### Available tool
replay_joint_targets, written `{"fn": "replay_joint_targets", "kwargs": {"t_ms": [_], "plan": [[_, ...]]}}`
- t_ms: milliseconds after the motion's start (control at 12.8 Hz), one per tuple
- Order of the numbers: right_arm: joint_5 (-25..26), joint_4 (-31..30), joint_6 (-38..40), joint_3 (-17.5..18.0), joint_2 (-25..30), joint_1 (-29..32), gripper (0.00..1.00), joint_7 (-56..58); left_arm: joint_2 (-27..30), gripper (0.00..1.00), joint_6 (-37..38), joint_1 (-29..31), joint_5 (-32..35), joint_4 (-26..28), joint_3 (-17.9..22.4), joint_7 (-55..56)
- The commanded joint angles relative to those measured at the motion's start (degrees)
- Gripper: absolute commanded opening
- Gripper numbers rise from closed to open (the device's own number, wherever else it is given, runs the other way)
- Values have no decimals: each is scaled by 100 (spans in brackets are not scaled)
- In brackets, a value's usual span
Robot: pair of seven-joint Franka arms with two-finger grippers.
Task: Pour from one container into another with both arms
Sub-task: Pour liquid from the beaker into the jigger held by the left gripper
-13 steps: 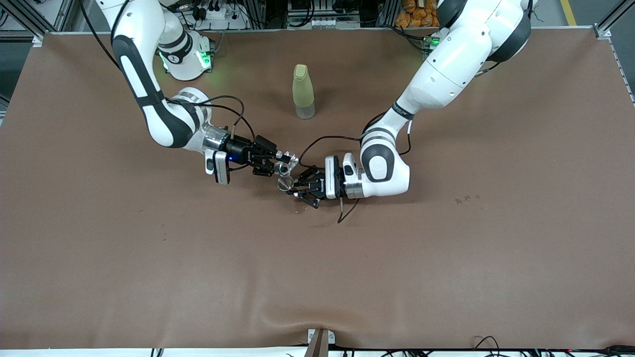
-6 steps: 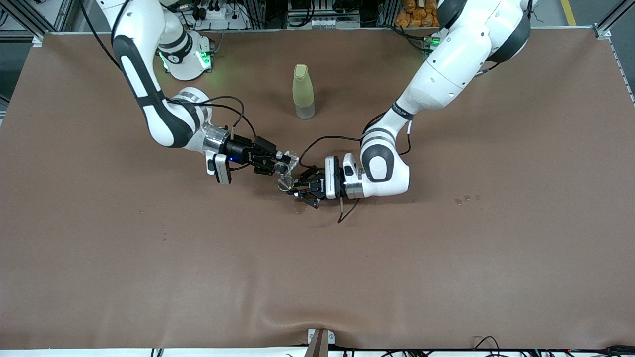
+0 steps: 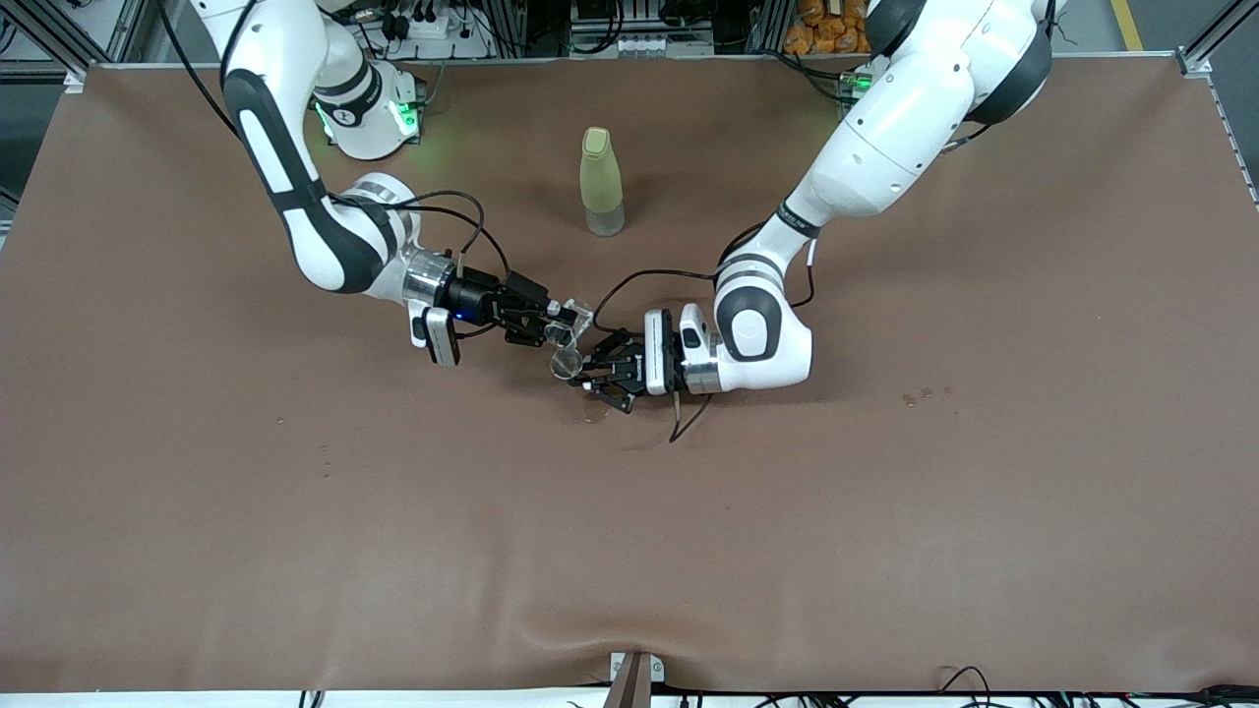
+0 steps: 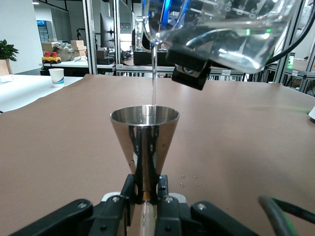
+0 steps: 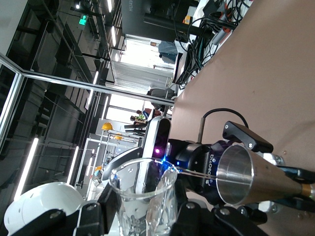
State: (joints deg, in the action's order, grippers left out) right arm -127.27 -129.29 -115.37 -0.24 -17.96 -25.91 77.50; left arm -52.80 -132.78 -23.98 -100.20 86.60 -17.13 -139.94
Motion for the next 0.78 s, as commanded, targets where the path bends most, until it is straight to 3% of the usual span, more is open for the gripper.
{"fn": "replay_joint_targets", "kwargs": {"t_ms": [0,706], "plan": [[-158,97,5,-28,-50,-90,22,-226,-55,0,-73,-80,-201,-117,35,-86],[-158,193,-47,-37,-164,-125,21,-1043,-73,0,-64,-71,-228,-108,35,-77]]}}
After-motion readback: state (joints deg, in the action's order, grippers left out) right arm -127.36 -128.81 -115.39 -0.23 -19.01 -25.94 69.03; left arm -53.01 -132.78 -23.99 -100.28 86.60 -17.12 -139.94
